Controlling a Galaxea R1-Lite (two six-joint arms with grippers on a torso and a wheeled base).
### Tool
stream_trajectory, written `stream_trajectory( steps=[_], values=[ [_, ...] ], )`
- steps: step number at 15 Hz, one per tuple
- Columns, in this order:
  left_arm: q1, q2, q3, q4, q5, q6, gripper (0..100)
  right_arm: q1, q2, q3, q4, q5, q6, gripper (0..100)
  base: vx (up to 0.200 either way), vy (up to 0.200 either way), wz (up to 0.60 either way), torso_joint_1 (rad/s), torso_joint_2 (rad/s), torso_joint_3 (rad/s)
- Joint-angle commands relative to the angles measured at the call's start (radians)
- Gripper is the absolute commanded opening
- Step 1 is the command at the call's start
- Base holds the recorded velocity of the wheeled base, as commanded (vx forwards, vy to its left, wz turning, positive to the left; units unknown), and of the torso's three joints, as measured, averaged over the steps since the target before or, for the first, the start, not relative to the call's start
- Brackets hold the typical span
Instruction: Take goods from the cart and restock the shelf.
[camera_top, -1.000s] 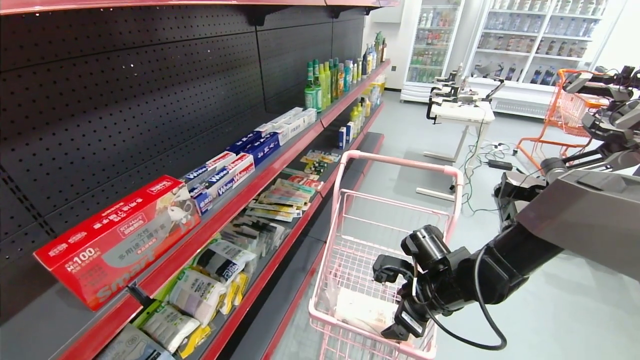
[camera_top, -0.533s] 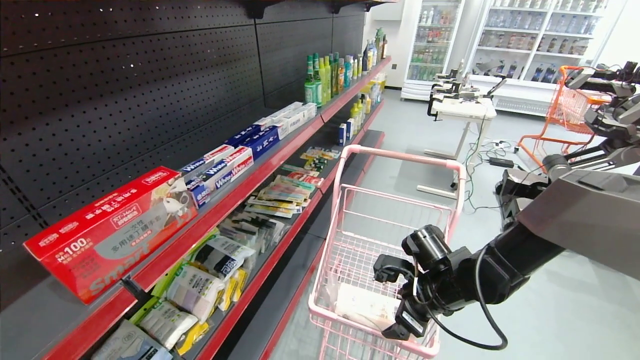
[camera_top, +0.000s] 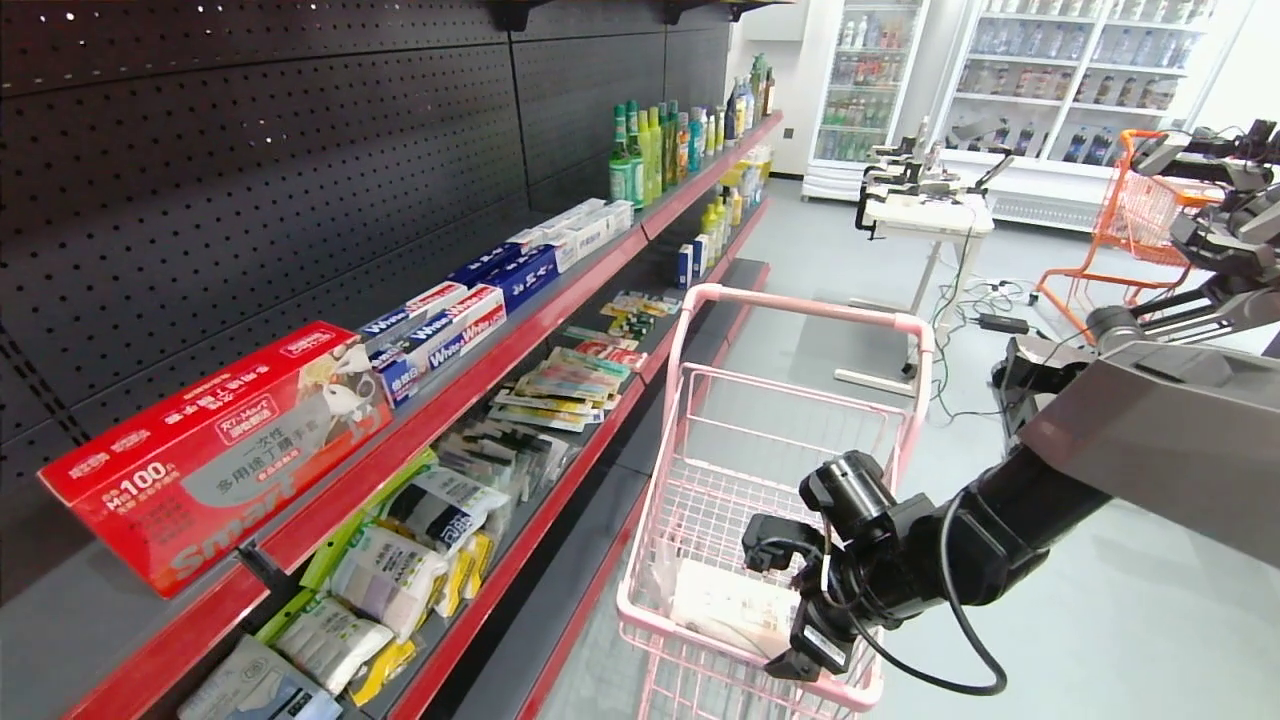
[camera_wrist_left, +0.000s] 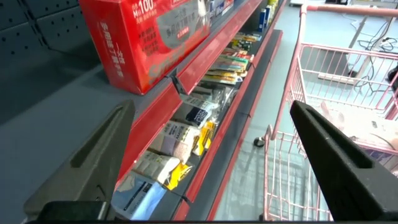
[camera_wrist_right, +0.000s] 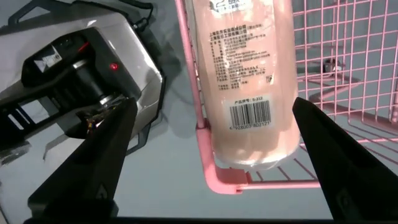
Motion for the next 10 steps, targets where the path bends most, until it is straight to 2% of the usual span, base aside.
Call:
stream_trajectory(
  steps=[1,4,10],
  values=[
    [0.001,0.001,0.0,0.0,0.0,0.0,100,-0.023,0.01,-0.014,0.001,0.002,-0.024,100,0.0,0.0,0.0,-0.154,0.34,0.183],
    [-0.001,0.001,0.0,0.0,0.0,0.0,100,-0.043,0.013,-0.065,0.009,0.011,-0.064,100,0.0,0.0,0.0,-0.098,0.23,0.121],
    [0.001,0.001,0.0,0.0,0.001,0.0,100,-0.035,0.078,-0.14,0.012,0.011,-0.107,100,0.0,0.0,0.0,0.0,0.0,0.0]
  ],
)
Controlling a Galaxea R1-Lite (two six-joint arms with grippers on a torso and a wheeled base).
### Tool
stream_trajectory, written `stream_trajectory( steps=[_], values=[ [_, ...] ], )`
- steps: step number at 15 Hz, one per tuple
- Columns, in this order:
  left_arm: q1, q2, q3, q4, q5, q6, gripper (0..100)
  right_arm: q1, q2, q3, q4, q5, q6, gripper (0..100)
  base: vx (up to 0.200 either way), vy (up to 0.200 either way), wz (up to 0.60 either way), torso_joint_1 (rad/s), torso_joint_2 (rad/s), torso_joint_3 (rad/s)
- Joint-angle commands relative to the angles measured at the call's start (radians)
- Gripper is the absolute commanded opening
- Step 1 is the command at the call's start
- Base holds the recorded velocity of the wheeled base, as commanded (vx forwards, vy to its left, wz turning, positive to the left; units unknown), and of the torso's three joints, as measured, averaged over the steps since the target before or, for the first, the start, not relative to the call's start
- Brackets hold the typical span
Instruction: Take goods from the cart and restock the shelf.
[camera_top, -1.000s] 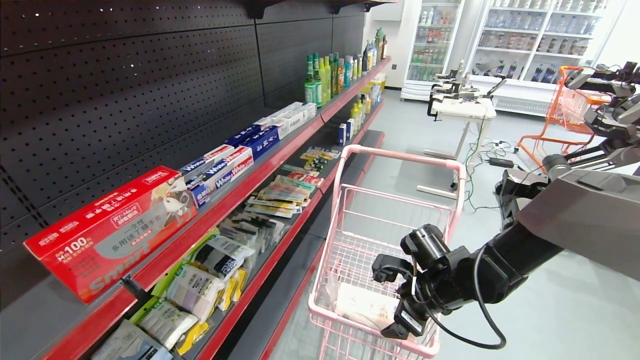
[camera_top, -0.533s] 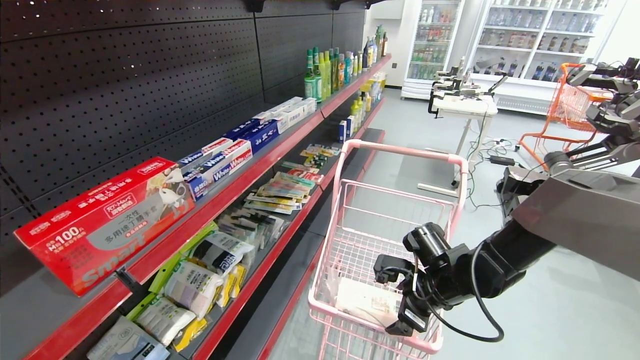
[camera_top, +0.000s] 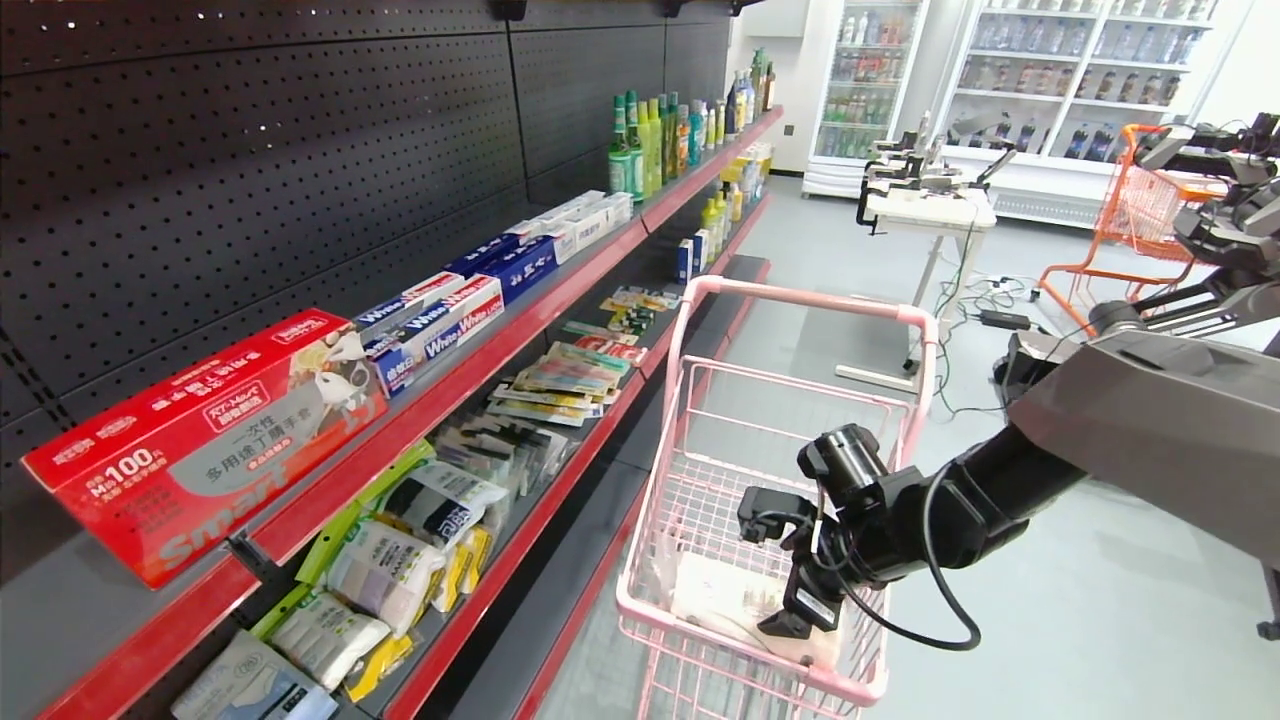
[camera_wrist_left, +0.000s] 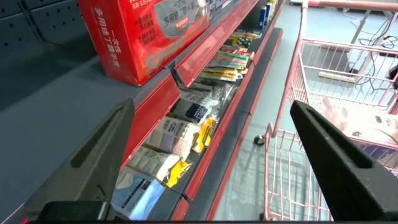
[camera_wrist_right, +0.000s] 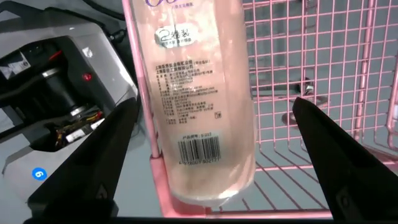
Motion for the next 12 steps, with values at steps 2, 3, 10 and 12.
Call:
stream_trajectory(
  steps=[2,3,10,12],
  values=[
    [0.0,0.001,0.0,-0.001,-0.001,0.0,100,0.024,0.066,-0.057,-0.001,0.003,-0.022,100,0.0,0.0,0.0,0.0,0.0,0.0],
    [-0.001,0.001,0.0,-0.001,-0.001,0.0,100,0.037,0.069,-0.064,-0.001,0.005,-0.02,100,0.0,0.0,0.0,0.0,0.0,0.0],
    [0.0,0.001,0.0,-0.001,0.001,0.0,100,0.069,0.139,-0.128,-0.001,0.005,-0.013,100,0.0,0.0,0.0,0.0,0.0,0.0],
    [0.0,0.001,0.0,-0.001,0.001,0.0,100,0.069,0.158,-0.148,-0.001,0.005,-0.013,100,0.0,0.0,0.0,0.0,0.0,0.0]
  ],
)
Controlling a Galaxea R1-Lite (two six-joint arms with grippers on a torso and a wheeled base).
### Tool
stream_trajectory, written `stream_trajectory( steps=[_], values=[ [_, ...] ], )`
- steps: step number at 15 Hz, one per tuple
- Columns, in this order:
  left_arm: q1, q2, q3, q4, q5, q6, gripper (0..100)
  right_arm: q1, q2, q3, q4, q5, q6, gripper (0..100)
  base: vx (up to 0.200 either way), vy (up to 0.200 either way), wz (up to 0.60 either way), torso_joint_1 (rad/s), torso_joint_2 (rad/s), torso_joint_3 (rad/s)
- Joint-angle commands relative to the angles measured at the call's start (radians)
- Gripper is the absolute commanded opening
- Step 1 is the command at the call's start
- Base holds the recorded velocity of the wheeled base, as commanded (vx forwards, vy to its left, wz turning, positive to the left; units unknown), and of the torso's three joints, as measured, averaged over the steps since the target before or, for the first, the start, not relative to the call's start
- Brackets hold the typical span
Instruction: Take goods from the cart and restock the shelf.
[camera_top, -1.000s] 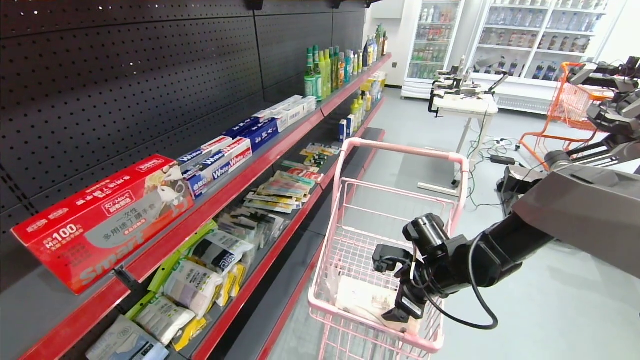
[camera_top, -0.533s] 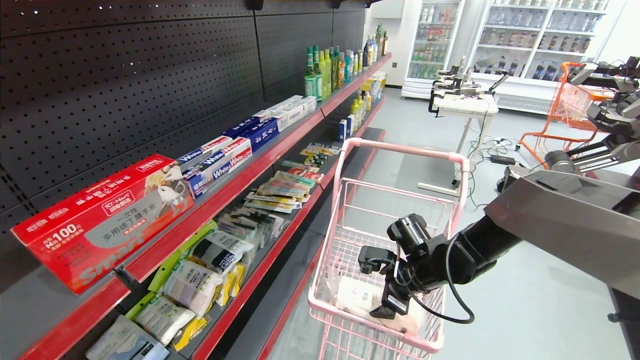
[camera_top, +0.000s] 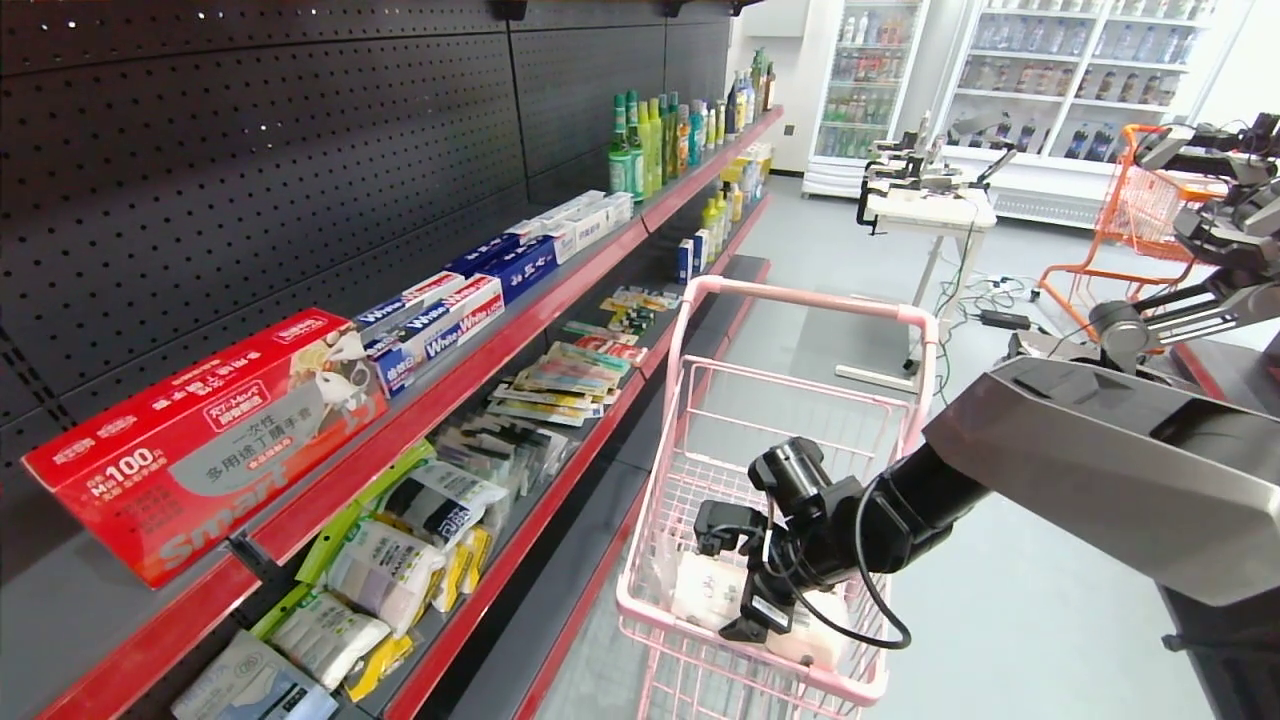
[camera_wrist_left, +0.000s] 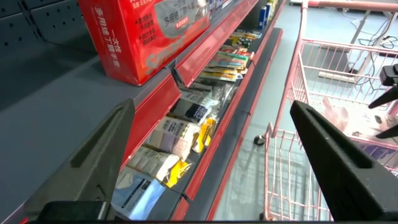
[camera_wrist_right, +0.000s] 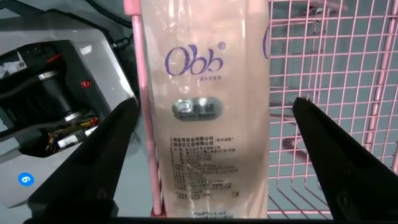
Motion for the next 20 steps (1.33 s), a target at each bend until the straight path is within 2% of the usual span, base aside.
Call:
stream_trajectory(
  steps=[1,20],
  values=[
    [0.001,0.001,0.0,-0.001,-0.001,0.0,100,0.001,0.032,-0.023,0.0,0.0,0.0,100,0.0,0.0,0.0,0.0,0.0,0.0],
    [-0.001,0.001,0.0,-0.001,0.001,0.0,100,-0.004,0.127,-0.114,0.003,-0.006,0.002,100,0.0,0.0,0.0,-0.012,0.03,0.015]
  ],
)
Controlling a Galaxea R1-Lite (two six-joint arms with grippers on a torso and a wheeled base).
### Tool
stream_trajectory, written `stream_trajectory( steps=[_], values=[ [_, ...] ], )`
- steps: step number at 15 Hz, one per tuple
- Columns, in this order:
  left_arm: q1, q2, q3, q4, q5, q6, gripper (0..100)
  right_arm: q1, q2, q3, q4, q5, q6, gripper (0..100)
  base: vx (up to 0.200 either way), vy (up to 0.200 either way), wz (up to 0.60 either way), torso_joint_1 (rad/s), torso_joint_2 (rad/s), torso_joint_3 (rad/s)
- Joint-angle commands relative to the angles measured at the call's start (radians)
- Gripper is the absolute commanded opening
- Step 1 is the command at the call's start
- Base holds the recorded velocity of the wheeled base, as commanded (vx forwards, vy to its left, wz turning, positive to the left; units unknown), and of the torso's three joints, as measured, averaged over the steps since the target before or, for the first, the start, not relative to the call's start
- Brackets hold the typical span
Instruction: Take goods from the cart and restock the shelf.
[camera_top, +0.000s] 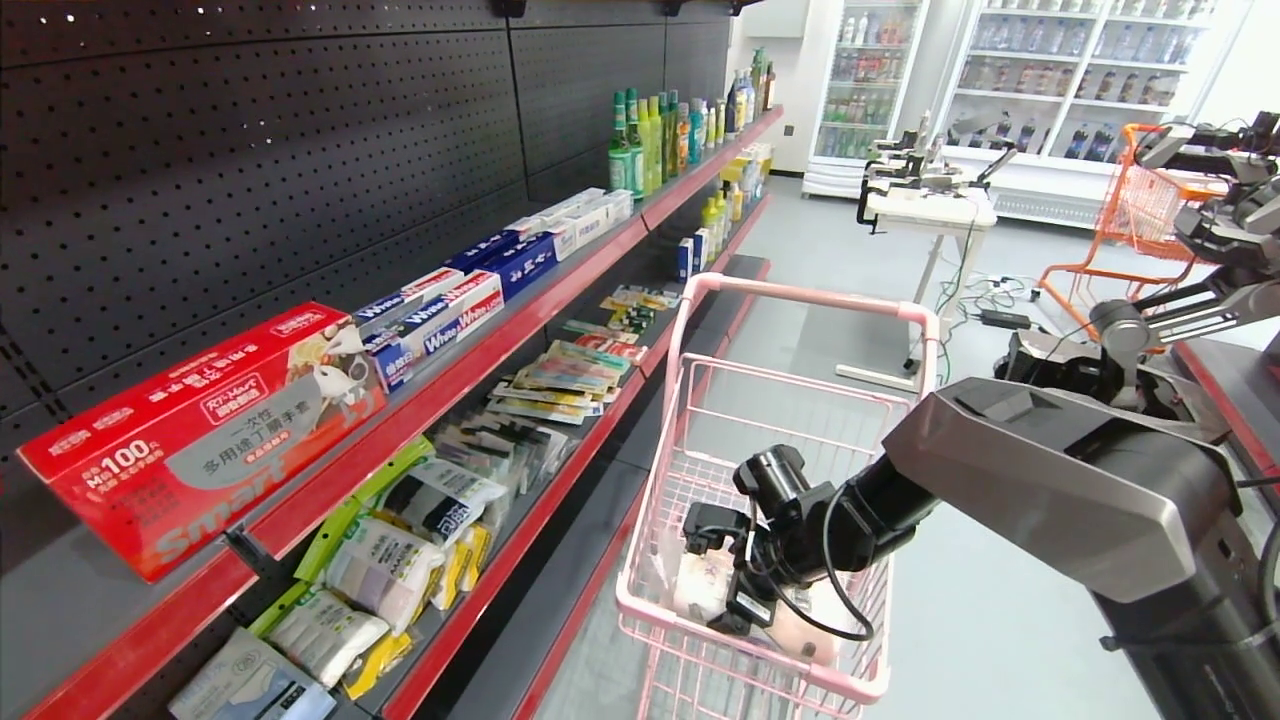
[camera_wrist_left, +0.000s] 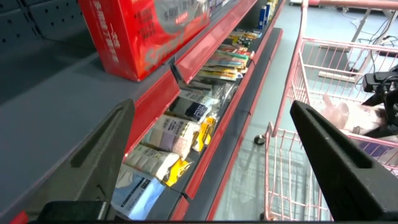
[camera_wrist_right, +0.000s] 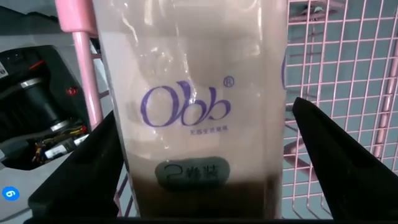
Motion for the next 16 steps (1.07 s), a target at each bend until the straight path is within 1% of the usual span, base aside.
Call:
stream_trajectory(
  steps=[1,3,9,10,12,14,16],
  values=[
    [0.0,0.001,0.0,0.0,0.0,0.0,100,0.001,0.006,0.0,0.002,0.0,0.0,100,0.0,0.0,0.0,-0.149,0.34,0.173],
    [0.0,0.001,0.0,0.0,0.0,0.0,100,0.001,0.006,-0.003,0.0,-0.003,0.0,100,0.0,0.0,0.0,-0.137,0.32,0.166],
    [-0.001,0.001,0.0,0.0,0.0,0.0,100,-0.012,-0.008,-0.009,0.004,-0.013,0.004,100,0.0,0.0,0.0,-0.012,0.02,0.015],
    [0.0,0.001,0.0,0.0,0.0,0.0,100,-0.012,-0.009,-0.012,0.004,-0.021,0.004,100,0.0,0.0,0.0,0.0,0.0,0.0],
    [0.0,0.001,0.0,0.0,-0.002,0.0,100,-0.01,-0.008,-0.018,0.007,-0.069,0.004,100,0.0,0.0,0.0,0.0,0.0,0.0],
    [0.0,0.001,0.0,0.0,-0.002,0.0,100,-0.01,-0.008,-0.04,0.068,-0.086,0.006,100,0.0,0.0,0.0,0.0,0.0,0.0],
    [0.0,0.001,0.0,0.0,-0.002,0.0,100,-0.012,-0.005,-0.093,0.152,-0.084,0.006,100,0.0,0.0,0.0,0.0,0.0,0.0]
  ],
)
